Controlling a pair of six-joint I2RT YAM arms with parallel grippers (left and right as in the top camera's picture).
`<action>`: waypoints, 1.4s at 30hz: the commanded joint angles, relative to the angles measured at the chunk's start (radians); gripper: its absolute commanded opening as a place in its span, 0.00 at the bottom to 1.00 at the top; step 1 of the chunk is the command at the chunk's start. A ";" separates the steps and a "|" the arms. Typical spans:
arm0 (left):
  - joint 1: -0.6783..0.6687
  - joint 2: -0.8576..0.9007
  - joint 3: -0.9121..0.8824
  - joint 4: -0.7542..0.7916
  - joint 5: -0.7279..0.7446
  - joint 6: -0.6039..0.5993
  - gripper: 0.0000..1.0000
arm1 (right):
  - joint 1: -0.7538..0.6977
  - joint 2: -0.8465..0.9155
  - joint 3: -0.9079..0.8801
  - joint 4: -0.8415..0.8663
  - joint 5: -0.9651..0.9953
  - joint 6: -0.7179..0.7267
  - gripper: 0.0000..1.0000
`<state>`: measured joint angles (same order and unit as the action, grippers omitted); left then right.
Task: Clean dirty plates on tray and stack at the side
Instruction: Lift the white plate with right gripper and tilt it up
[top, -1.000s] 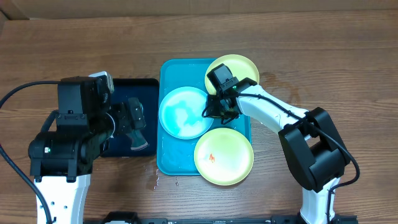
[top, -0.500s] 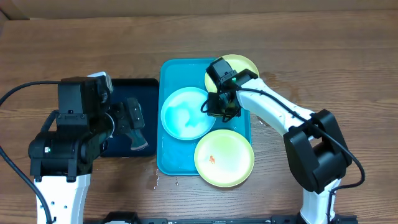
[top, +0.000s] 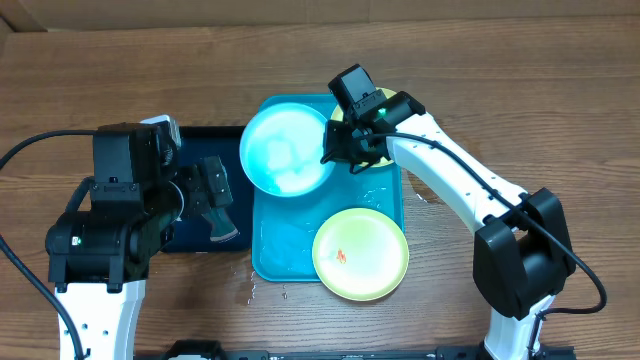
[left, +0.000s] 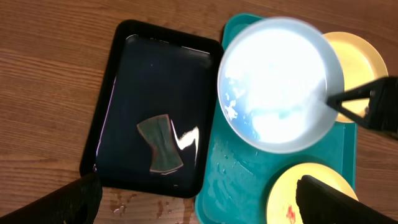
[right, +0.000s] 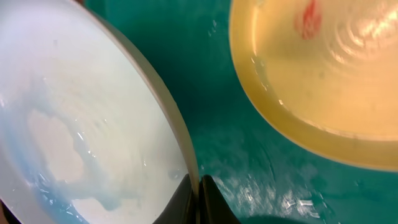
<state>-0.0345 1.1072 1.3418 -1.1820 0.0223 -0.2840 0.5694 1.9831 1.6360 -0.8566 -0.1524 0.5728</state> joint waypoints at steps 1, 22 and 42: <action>0.002 0.005 0.011 0.004 -0.011 0.015 1.00 | 0.046 -0.039 0.026 0.066 0.047 0.053 0.04; 0.002 0.005 0.011 0.004 -0.011 0.015 1.00 | 0.358 -0.006 0.026 0.674 0.635 -0.400 0.04; 0.002 0.005 0.011 0.004 -0.011 0.015 1.00 | 0.358 -0.006 0.026 1.145 0.635 -0.844 0.04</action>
<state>-0.0345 1.1091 1.3418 -1.1816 0.0219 -0.2840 0.9253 1.9835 1.6367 0.2607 0.4751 -0.2134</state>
